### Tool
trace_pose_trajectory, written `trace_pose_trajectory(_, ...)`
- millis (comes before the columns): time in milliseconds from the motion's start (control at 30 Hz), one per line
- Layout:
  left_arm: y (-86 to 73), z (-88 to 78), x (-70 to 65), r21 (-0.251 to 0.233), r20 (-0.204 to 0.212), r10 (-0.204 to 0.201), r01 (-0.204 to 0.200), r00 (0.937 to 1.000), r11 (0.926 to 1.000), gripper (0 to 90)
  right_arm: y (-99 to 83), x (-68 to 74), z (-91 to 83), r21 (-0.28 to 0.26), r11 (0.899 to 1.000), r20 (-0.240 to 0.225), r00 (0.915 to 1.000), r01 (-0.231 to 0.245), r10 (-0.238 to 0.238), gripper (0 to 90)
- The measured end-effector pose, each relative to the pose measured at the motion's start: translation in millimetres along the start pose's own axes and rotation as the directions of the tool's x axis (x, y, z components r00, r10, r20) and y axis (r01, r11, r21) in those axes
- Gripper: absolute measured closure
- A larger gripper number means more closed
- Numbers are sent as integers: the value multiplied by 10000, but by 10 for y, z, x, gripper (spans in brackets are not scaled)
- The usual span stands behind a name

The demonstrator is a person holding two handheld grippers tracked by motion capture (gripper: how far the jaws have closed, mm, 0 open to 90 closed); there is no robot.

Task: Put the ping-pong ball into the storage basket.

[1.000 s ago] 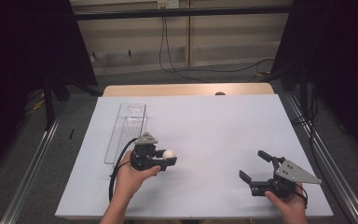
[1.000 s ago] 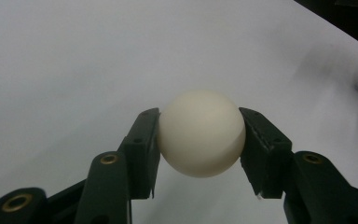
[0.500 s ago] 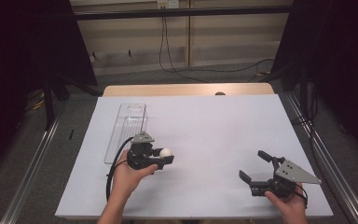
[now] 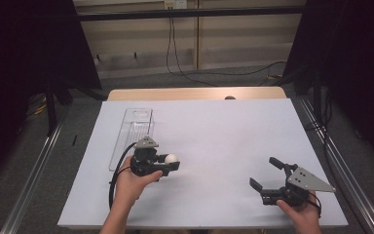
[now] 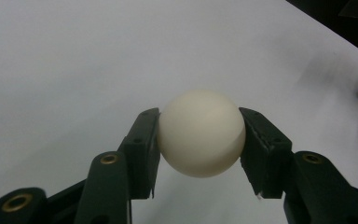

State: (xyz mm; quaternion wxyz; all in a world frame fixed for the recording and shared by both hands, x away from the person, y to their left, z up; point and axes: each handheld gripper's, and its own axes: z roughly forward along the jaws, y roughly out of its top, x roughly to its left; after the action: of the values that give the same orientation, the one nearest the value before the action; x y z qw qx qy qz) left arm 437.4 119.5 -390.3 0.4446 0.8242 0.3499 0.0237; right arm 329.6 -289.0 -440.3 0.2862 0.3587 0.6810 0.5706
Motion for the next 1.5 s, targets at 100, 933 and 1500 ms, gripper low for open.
trace_pose_trajectory(100,0,-3,2,41,-121,-7,8,9999,10000,511,0,3,1,-14,10000,11,10000,-39,39,23)
trace_pose_trajectory(933,14,-111,59,-55,-234,-291,290,9993,9996,511,1,-1,-2,-12,10000,-56,10000,5,-5,23)
trace_pose_trajectory(1500,20,-164,96,-77,-320,-313,311,9990,9995,511,-3,5,7,-13,10000,-63,10000,-11,11,23)
